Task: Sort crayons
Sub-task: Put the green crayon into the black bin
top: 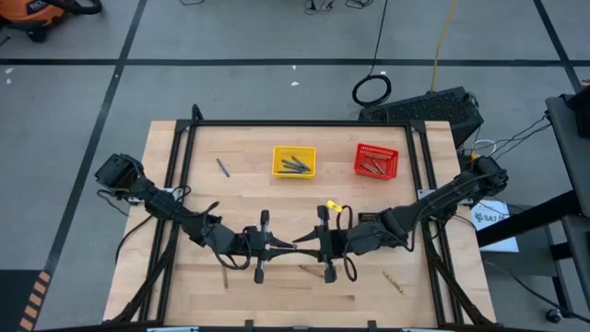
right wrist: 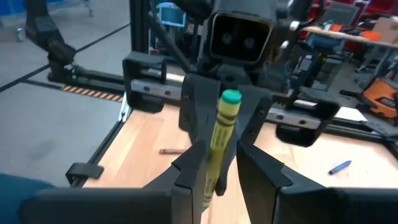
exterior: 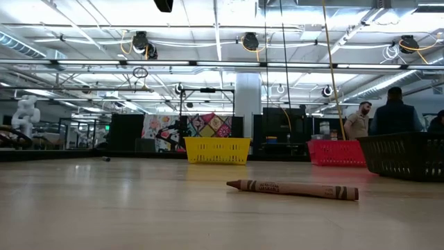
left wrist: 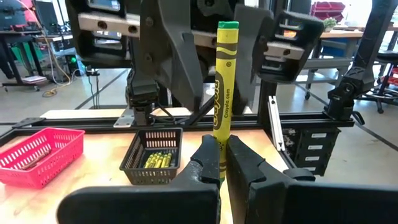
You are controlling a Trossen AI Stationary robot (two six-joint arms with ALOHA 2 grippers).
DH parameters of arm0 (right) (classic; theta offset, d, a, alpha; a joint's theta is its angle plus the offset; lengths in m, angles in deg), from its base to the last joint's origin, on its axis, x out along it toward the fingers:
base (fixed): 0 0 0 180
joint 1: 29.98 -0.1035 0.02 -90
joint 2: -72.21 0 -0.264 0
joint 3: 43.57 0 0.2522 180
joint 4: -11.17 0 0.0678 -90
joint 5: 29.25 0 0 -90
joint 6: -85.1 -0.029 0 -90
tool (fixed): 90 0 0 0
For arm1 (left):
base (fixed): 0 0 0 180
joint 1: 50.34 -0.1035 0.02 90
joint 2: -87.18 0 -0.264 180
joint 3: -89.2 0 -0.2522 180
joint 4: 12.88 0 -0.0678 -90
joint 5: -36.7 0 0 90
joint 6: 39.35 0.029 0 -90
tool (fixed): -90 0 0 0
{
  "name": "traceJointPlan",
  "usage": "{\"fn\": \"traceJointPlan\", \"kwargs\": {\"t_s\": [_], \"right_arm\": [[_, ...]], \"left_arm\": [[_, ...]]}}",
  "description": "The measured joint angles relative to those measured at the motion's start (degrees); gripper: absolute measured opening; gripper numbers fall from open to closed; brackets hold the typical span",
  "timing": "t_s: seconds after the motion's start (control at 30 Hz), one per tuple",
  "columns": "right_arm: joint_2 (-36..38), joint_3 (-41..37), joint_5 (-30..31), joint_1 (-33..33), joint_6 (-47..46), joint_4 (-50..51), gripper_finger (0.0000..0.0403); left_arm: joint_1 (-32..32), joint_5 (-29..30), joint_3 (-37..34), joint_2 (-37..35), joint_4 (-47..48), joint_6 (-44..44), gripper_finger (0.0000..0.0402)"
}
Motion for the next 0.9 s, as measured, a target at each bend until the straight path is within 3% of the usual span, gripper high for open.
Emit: {"fn": "traceJointPlan", "kwargs": {"t_s": [0.3,0.53,0.9], "right_arm": [[-1.9,0.0,-1.5,0.8,1.1,-1.8,0.0072],[-1.8,0.0,-1.8,1.1,-0.8,-2.0,0.0009],[-1.7,0.0,-2.0,1.1,-1.0,-0.9,0.0004]], "left_arm": [[0.0,0.0,0.0,0.0,0.9,0.0,0.0000],[-0.1,0.2,0.0,0.0,0.9,0.1,0.0000],[-0.2,0.3,0.0,0.0,1.4,0.0,0.0013]]}}
